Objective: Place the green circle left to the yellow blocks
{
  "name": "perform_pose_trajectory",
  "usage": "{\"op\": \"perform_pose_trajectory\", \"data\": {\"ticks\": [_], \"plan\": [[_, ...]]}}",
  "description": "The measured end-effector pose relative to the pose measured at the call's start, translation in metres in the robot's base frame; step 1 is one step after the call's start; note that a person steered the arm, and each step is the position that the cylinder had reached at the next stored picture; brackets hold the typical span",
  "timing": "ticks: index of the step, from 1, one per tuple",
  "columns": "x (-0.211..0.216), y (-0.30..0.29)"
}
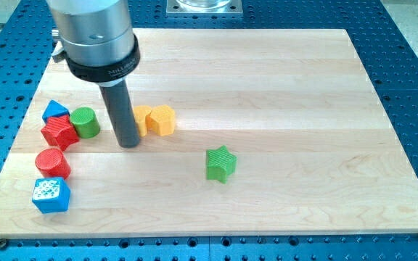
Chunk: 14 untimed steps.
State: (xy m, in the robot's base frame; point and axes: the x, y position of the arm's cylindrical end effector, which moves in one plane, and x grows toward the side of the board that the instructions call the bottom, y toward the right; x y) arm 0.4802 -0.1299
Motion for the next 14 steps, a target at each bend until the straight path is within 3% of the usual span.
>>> {"op": "perform_pose_trajectory", "data": {"ticks": [2, 5, 7, 9, 10, 11, 12, 13, 14], "plan": [[0.017, -0.037], [-0.009, -0.063], [-0.088, -0.044], [-0.132, -0.131], [-0.132, -0.174], [-0.126, -0.169], [-0.125, -0.071], [-0.140, -0.061], [-0.154, -0.160]]}}
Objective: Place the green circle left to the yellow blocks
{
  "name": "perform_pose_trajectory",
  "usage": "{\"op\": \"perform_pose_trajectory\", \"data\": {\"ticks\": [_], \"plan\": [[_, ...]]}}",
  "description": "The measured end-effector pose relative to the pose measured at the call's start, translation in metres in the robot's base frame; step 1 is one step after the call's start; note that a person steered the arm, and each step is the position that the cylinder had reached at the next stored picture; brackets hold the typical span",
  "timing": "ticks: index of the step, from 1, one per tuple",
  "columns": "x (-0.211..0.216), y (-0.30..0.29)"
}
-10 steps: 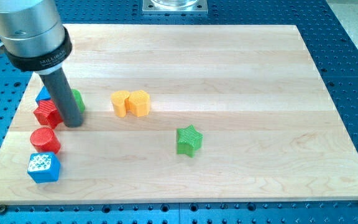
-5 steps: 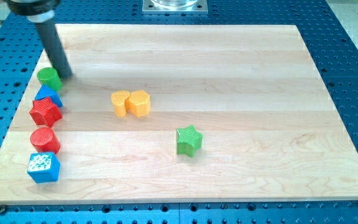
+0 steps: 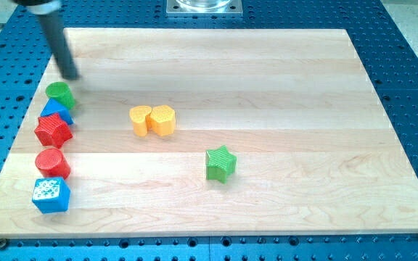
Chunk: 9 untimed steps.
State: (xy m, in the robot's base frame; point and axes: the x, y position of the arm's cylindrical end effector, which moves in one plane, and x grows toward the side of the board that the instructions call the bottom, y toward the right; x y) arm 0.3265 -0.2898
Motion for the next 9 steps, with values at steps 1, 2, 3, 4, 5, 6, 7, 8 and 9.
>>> {"op": "perform_pose_trajectory", "data": {"ticks": [1, 2, 3, 4, 5, 6, 7, 8, 9], "plan": [[0.025, -0.014], [0.075, 0.007], [0.074, 0.017], [0.069, 0.051], [0.061, 0.096], [0.026, 0.093], [0.006, 0.101], [0.023, 0.119], [0.043, 0.128]]}}
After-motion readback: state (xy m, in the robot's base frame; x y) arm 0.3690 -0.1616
